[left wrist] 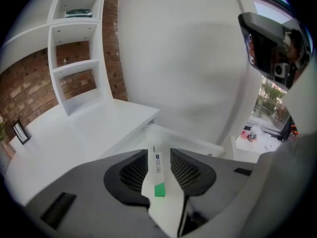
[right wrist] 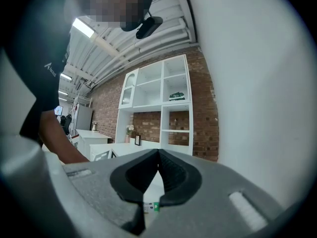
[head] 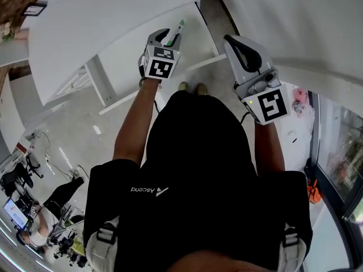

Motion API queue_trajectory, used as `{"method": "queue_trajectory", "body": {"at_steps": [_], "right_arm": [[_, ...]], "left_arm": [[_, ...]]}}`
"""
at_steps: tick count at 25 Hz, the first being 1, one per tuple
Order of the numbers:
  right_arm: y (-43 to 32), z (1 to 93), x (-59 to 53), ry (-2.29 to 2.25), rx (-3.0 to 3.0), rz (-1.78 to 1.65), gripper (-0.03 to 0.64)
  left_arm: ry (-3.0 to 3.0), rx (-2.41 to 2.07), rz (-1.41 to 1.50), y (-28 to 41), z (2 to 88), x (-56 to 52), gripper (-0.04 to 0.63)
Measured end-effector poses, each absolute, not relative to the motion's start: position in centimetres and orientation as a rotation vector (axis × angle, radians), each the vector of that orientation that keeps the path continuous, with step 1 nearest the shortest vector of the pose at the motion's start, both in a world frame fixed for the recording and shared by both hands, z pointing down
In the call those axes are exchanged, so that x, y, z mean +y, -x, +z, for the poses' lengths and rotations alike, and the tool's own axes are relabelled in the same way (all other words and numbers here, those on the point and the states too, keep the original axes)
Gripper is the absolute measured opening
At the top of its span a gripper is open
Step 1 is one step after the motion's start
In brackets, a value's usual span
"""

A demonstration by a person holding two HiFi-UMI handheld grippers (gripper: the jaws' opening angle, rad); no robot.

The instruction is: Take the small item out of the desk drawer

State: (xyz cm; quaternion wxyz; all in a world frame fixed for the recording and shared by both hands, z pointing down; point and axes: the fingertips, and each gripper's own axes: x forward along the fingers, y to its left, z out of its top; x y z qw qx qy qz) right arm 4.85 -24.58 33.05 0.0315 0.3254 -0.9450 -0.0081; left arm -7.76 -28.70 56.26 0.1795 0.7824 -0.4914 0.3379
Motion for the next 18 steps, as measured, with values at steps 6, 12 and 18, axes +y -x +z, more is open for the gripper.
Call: {"method": "queue_trajectory", "body": {"at_steps": [6, 12, 18], "right_arm": [[-5.4, 34.4, -24.7, -1.033, -2.865, 0.010, 0.002], [-5.7, 35.3, -25.1, -1.059, -2.829, 0.038, 0.002], [-6.3, 36.2, -25.3, -1.090, -2.799, 0.060, 0.002]], "left_arm": [[-2.158, -1.312, 1.030, 7.8, 59.8, -29.6, 0.187], [-2.097, -1.251, 1.106, 8.1, 63.0, -30.2, 0.201], [-2.068, -1.212, 1.142, 7.8, 65.2, -30.7, 0.201]]}}
